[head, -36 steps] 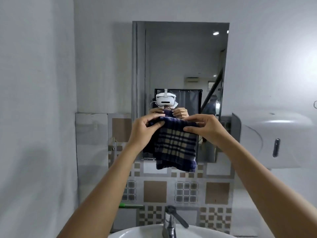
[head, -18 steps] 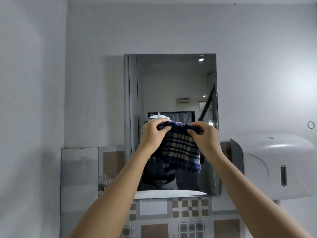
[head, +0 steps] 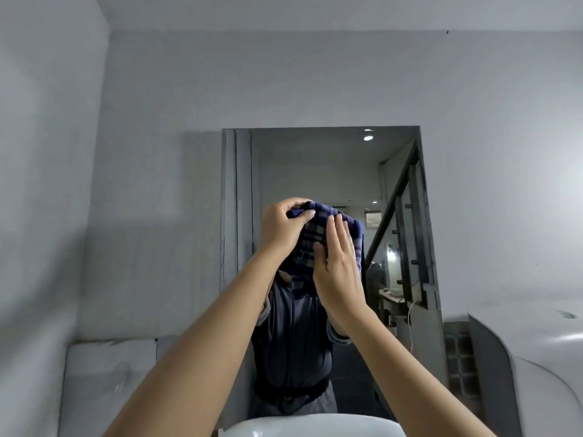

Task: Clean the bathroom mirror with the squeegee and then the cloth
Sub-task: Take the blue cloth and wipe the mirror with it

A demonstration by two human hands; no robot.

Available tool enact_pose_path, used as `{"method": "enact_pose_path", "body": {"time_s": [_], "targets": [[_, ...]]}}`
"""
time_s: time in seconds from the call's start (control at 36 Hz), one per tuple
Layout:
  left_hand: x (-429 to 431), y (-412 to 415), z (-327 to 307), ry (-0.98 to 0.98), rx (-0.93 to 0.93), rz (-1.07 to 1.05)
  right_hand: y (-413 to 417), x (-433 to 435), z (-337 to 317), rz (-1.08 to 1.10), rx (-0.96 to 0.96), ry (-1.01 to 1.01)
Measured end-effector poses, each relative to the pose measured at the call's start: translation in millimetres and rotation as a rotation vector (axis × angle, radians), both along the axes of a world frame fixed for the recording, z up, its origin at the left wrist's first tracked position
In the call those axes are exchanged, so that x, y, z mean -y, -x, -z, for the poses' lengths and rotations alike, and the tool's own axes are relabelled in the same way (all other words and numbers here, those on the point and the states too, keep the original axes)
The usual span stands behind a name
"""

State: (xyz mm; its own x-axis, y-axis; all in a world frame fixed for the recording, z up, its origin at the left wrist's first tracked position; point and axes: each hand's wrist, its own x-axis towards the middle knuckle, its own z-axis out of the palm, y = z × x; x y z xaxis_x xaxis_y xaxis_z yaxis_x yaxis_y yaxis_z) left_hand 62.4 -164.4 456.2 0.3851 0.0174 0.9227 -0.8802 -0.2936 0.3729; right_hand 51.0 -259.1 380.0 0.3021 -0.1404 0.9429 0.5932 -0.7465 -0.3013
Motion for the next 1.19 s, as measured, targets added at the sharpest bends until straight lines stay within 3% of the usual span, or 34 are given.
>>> {"method": "enact_pose_path", "body": {"time_s": [0.19,0.39,0.53,0.72,1.06,1.19], "targets": [[-14,-24,-1,-0.053,0.076,-0.034,-40,-7,-8,0.190,-0.004,0.134],[-50,-47,24,-0.078,0.296,-0.325,-59,-7,-18,0.321,0.021,0.142],[-77,-67,44,-0.172,0.323,-0.544,-61,-7,-57,0.360,0.030,0.131],[-94,-75,55,-0.250,0.317,-0.686,-63,-33,-120,0.358,0.068,0.233],[-95,-80,60,-0.246,0.318,-0.728,-72,-91,-179,0.398,0.149,0.500],[-94,-80,61,-0.226,0.313,-0.719,-73,-94,-181,0.400,0.171,0.510]]}}
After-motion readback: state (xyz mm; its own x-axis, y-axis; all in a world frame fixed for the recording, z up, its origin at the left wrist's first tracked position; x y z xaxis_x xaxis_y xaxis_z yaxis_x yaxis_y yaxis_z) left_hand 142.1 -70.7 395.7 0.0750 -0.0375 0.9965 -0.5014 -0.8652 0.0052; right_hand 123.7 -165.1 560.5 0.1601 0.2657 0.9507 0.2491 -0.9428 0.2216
